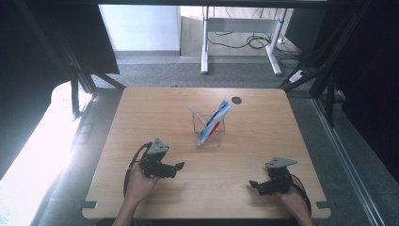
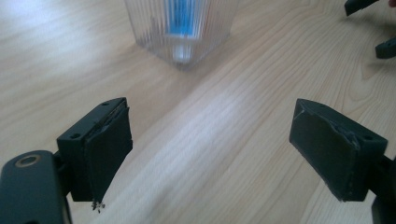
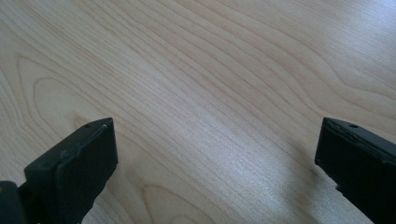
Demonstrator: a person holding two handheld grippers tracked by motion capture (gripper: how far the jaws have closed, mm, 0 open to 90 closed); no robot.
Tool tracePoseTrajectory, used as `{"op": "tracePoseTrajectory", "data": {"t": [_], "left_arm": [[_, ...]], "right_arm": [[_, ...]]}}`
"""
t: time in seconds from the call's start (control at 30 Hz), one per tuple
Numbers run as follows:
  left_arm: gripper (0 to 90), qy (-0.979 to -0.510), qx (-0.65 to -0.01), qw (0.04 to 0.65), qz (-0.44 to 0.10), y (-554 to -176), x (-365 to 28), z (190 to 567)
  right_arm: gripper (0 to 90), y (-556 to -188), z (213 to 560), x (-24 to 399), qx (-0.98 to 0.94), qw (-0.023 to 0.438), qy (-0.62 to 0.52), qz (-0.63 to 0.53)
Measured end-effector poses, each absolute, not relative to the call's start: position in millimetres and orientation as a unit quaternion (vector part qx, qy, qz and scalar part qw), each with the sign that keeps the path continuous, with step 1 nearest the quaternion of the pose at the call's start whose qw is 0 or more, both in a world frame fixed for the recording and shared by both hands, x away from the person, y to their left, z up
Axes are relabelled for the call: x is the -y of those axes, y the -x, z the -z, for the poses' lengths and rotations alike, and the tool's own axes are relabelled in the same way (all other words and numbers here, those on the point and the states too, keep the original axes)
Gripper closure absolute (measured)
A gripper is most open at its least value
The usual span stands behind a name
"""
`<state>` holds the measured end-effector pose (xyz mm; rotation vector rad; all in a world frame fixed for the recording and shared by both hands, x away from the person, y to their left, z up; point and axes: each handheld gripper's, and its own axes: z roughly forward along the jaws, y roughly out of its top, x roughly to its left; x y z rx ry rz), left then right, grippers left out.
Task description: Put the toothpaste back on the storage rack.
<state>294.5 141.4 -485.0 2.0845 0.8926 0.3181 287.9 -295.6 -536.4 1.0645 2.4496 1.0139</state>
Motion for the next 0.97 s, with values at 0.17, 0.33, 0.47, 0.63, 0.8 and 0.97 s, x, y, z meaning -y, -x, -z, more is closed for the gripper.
{"op": "tracePoseTrajectory", "data": {"t": [0.17,0.33,0.47,0.63,0.8,0.97], "left_arm": [[13.1,-0.823,-0.369,0.412,-0.129,-284.2,-150.6,496.9],[13.2,-0.826,-0.38,0.394,-0.134,-275.8,-154.7,510.2],[13.2,-0.838,-0.376,0.37,-0.138,-270.5,-153.0,519.3],[13.2,-0.85,-0.374,0.343,-0.144,-265.3,-149.0,527.7],[13.2,-0.862,-0.37,0.315,-0.146,-263.7,-145.0,534.3],[13.1,-0.863,-0.371,0.313,-0.142,-263.9,-141.8,535.9]], "right_arm": [[0.0,-287.2,536.6,293.9,-0.85,0.141,-0.369,-0.35],[0.0,-287.2,537.1,292.6,-0.851,0.142,-0.365,-0.349],[0.0,-287.0,537.1,291.9,-0.852,0.143,-0.363,-0.349],[0.0,-286.8,537.6,291.0,-0.853,0.143,-0.361,-0.348],[0.0,-286.5,538.0,290.0,-0.855,0.143,-0.359,-0.346],[0.0,-286.2,537.8,289.8,-0.854,0.144,-0.359,-0.347]]}}
